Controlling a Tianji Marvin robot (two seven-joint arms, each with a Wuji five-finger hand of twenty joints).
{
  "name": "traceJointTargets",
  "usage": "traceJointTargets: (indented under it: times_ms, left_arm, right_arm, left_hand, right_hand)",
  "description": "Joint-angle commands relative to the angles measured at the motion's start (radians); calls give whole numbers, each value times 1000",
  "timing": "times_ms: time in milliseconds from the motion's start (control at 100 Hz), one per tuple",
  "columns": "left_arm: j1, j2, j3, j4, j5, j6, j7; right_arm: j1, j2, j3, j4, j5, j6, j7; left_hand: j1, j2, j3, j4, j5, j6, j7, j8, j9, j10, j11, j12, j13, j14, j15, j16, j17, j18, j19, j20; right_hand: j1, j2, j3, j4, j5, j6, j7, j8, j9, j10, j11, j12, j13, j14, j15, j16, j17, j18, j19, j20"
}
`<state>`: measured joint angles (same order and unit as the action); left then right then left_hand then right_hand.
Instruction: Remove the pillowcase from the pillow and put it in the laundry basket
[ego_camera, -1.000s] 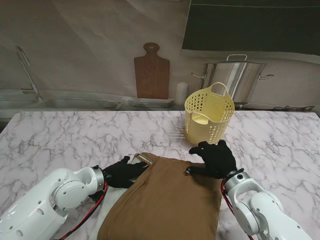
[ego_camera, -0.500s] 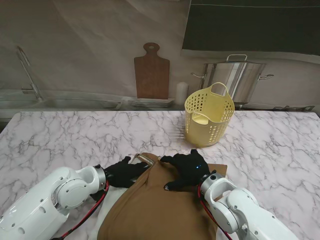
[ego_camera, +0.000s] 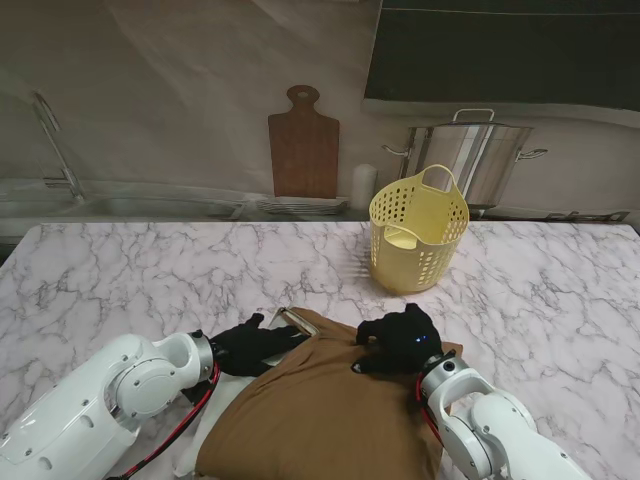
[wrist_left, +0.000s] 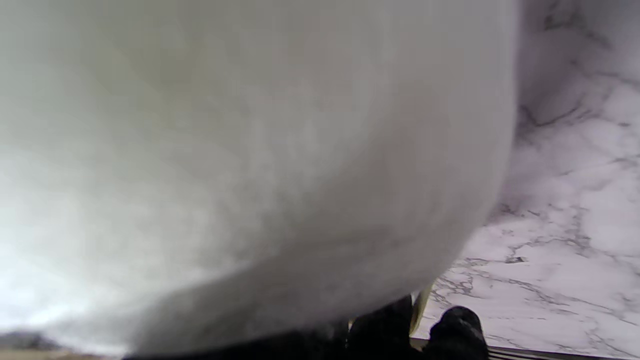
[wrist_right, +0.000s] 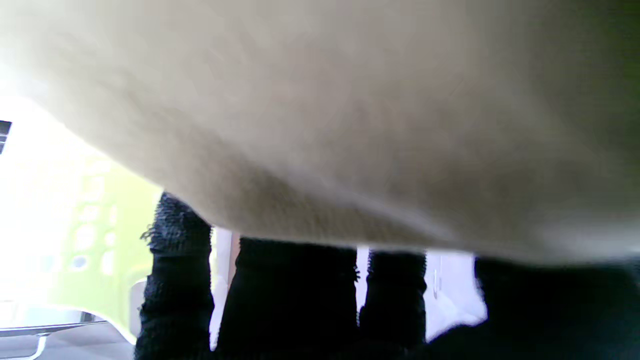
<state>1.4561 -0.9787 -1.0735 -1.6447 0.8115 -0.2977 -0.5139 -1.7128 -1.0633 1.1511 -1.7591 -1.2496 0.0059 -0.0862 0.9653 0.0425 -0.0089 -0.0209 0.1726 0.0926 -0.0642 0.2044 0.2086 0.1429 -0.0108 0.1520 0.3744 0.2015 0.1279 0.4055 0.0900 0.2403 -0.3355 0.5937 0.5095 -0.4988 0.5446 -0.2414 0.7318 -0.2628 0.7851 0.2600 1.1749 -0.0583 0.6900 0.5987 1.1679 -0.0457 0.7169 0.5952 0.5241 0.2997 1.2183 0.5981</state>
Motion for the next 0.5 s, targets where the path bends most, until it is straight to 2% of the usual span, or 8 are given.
traceJointTargets:
  times_ms: [0, 80, 150, 240, 270, 370, 400, 490]
  left_arm:
    - [15, 14, 11, 40, 21, 4, -51]
    - [13, 15, 12, 45, 18, 4, -59]
    - [14, 16, 11, 46, 19, 5, -63]
    - [19, 16, 7, 46, 20, 3, -62]
    - [20, 15, 6, 47, 22, 0, -56]
    - [25, 11, 1, 51, 29, -12, -26]
    - [27, 10, -1, 51, 34, -16, -16]
    - [33, 7, -8, 46, 38, -21, -1]
  right_arm:
    - [-29, 23, 25, 24, -6, 25, 6]
    - [-44, 24, 39, 23, -6, 22, 15]
    - [-47, 26, 46, 30, 6, -16, 26]
    - [-40, 24, 44, 44, 30, -40, 4]
    - [-37, 23, 46, 46, 43, -54, -4]
    - [-26, 15, 54, 39, 106, -94, -18]
    - [-23, 12, 57, 34, 128, -104, -17]
    - [-13, 6, 62, 19, 148, -113, -28]
  left_hand:
    - [18, -61, -23, 2, 23, 7, 62, 46, 6, 11, 16, 13, 15, 10, 37, -3, -16, 9, 878, -9]
    - [18, -63, -23, 2, 23, 7, 62, 47, 5, 11, 15, 13, 14, 10, 36, -3, -16, 9, 877, -9]
    - [16, -67, -24, 2, 23, 6, 62, 47, 4, 11, 15, 12, 14, 9, 36, -3, -17, 9, 876, -10]
    - [15, -69, -23, 2, 18, 5, 60, 46, -5, 3, 12, 11, 11, 9, 35, -4, -16, 9, 874, -10]
    - [15, -71, -23, 2, 18, 5, 60, 46, -10, 1, 11, 11, 10, 8, 35, -4, -16, 8, 874, -10]
    - [16, -78, -22, 2, 24, 6, 63, 47, -55, -4, 3, 5, -8, 4, 31, -5, -20, 1, 872, -10]
    - [15, -78, -22, 2, 27, 6, 64, 48, -62, -5, 2, 4, -12, 3, 30, -5, -21, -1, 871, -10]
    - [16, -80, -21, 2, 25, 5, 63, 49, -64, 1, 4, 3, -14, 4, 31, -4, -23, 1, 870, -10]
  right_hand:
    - [227, -6, 234, 82, 100, 18, 152, 45, 61, -16, 83, 27, 138, 13, 203, 80, 5, -5, 26, -7]
    - [200, -2, 224, 78, 87, 21, 140, 39, 42, -4, 68, 20, 116, 22, 193, 71, -1, -3, 24, -10]
    - [88, 14, 145, 83, 1, 38, 72, 21, -67, 19, -39, -32, 18, 37, 51, 19, -30, 0, 3, -24]
    - [-59, 110, 83, 168, -17, 98, -245, 210, -218, 48, -129, -80, -108, 48, -126, -5, -77, 7, -35, -34]
    - [-82, 133, 52, 178, -63, 105, -290, 229, -292, 57, -163, -98, -169, 54, -199, -33, -107, 12, -57, -40]
    - [-104, 173, -22, 187, -210, 134, -383, 216, -481, 93, -214, -141, -302, 77, -306, -81, -177, 15, -103, -46]
    - [-112, 188, -47, 190, -317, 125, -458, 189, -567, 108, -235, -164, -345, 85, -323, -89, -204, 10, -114, -42]
    - [-120, 195, -74, 193, -445, 125, -560, 145, -633, 117, -225, -182, -376, 89, -304, -82, -221, 6, -119, -29]
